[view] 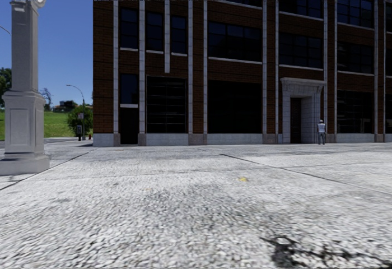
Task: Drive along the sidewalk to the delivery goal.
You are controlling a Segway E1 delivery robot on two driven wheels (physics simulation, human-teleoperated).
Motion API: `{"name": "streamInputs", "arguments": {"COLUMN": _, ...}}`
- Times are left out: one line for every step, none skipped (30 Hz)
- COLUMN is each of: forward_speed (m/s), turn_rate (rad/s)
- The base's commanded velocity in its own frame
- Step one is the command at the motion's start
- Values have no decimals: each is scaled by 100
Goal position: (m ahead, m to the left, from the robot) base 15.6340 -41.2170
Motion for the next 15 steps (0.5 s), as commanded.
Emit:
{"name": "streamInputs", "arguments": {"forward_speed": 136, "turn_rate": -53}}
{"name": "streamInputs", "arguments": {"forward_speed": 136, "turn_rate": -53}}
{"name": "streamInputs", "arguments": {"forward_speed": 136, "turn_rate": -53}}
{"name": "streamInputs", "arguments": {"forward_speed": 136, "turn_rate": -53}}
{"name": "streamInputs", "arguments": {"forward_speed": 136, "turn_rate": -53}}
{"name": "streamInputs", "arguments": {"forward_speed": 136, "turn_rate": -53}}
{"name": "streamInputs", "arguments": {"forward_speed": 136, "turn_rate": -53}}
{"name": "streamInputs", "arguments": {"forward_speed": 136, "turn_rate": -53}}
{"name": "streamInputs", "arguments": {"forward_speed": 136, "turn_rate": -53}}
{"name": "streamInputs", "arguments": {"forward_speed": 136, "turn_rate": -53}}
{"name": "streamInputs", "arguments": {"forward_speed": 136, "turn_rate": -53}}
{"name": "streamInputs", "arguments": {"forward_speed": 136, "turn_rate": -53}}
{"name": "streamInputs", "arguments": {"forward_speed": 136, "turn_rate": -53}}
{"name": "streamInputs", "arguments": {"forward_speed": 136, "turn_rate": -53}}
{"name": "streamInputs", "arguments": {"forward_speed": 136, "turn_rate": -53}}
